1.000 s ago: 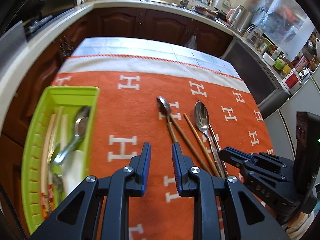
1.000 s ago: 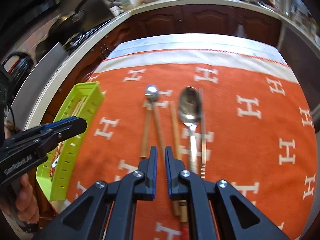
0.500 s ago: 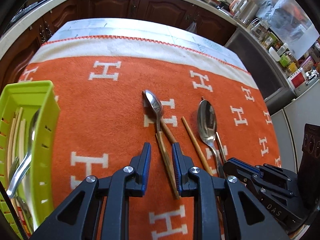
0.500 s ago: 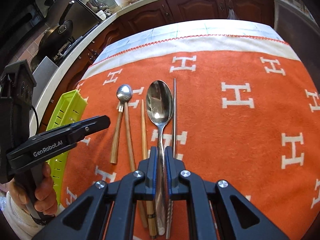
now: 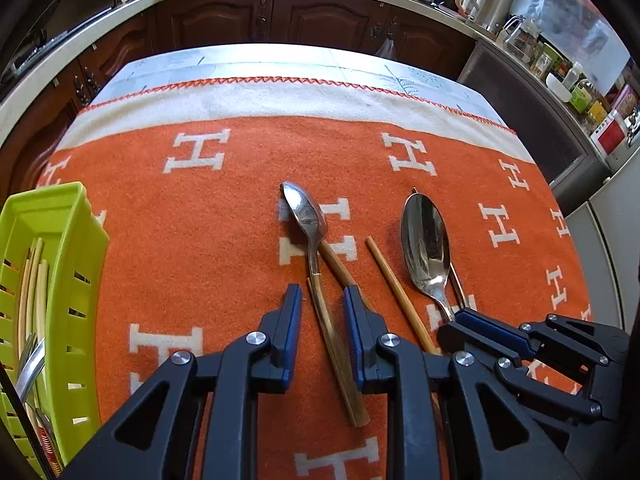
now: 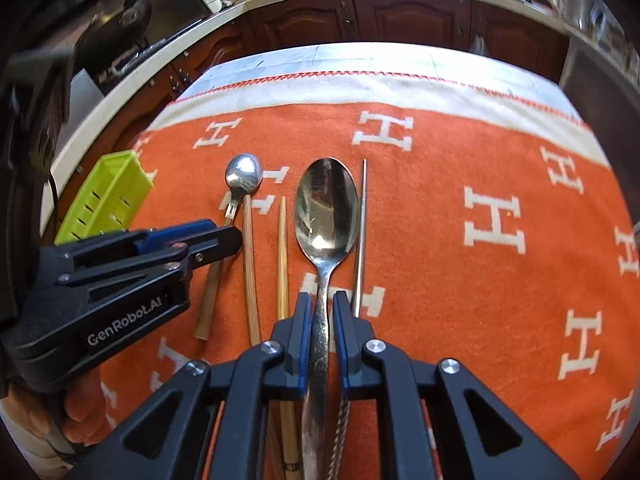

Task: Organize utensils

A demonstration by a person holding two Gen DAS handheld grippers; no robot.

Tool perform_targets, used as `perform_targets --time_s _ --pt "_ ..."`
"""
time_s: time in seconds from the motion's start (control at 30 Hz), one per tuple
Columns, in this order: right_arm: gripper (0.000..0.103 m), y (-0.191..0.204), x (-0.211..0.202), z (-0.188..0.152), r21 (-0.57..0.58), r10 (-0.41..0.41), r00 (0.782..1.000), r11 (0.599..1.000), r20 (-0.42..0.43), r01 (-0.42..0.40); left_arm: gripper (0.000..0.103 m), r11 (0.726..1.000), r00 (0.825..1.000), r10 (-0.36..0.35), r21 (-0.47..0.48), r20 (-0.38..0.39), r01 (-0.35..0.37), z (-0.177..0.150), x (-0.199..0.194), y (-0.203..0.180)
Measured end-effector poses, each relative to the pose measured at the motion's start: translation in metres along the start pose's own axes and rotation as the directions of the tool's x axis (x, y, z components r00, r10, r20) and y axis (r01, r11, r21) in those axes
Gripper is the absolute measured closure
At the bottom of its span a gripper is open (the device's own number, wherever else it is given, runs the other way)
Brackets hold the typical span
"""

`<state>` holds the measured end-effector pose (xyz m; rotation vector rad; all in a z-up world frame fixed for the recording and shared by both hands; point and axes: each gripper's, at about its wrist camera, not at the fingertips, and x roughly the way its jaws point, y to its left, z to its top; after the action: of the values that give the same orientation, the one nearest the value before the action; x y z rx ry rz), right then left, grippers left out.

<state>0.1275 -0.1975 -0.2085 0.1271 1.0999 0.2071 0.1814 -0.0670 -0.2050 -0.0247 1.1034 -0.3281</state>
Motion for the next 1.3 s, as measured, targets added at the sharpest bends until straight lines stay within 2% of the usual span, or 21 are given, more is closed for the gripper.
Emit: perform_targets --time_s 0.03,0.13,0.3,0.57,0.73,0.83,1.0,1.3 --pt "0.094 0.002 0.000 0.000 -0.006 -0.009 1.000 1.000 0.001 0.009 0.096 1.000 1.000 0.006 0.004 0.006 -0.006 -0.001 0.000 0.000" --pt "0.095 0.000 -0.001 0.000 0.010 -0.010 1.000 1.000 -0.003 0.010 0.098 0.999 1.000 -0.021 -0.026 0.018 0.021 -0.004 -0.001 0.006" --pt "0.096 -0.011 -0.005 -0.003 0.085 0.045 0.999 0.995 -0.010 -0.044 0.099 0.994 0.997 -0.075 -0.073 0.018 0.076 -0.010 -0.010 0.015" --pt "0.096 -0.022 -0.029 -0.009 0.168 0.123 0.992 0.977 0.034 -0.127 0.099 0.993 0.992 -0.096 -0.061 0.083 0.101 -0.021 -0.058 0.018" --pt "0.097 -0.018 -0.050 -0.009 0.171 0.150 0.987 0.972 0.065 -0.159 0.100 0.992 0.987 -0.102 -0.057 0.127 0.110 -0.030 -0.088 0.026" --pt "0.101 -0.011 -0.060 -0.008 0.164 0.167 0.983 0.970 0.076 -0.177 0.103 0.992 0.989 -0.100 -0.062 0.109 0.107 -0.037 -0.090 0.032" --pt "0.101 -0.002 -0.064 -0.011 0.147 0.163 0.984 0.974 0.074 -0.173 0.103 0.990 0.991 -0.121 -0.064 0.053 0.124 -0.052 -0.080 0.035" --pt "0.101 0.006 -0.039 -0.020 0.144 0.161 0.987 0.977 0.003 -0.160 0.101 0.980 0.983 -0.183 -0.080 -0.018 0.181 -0.063 -0.054 0.037"
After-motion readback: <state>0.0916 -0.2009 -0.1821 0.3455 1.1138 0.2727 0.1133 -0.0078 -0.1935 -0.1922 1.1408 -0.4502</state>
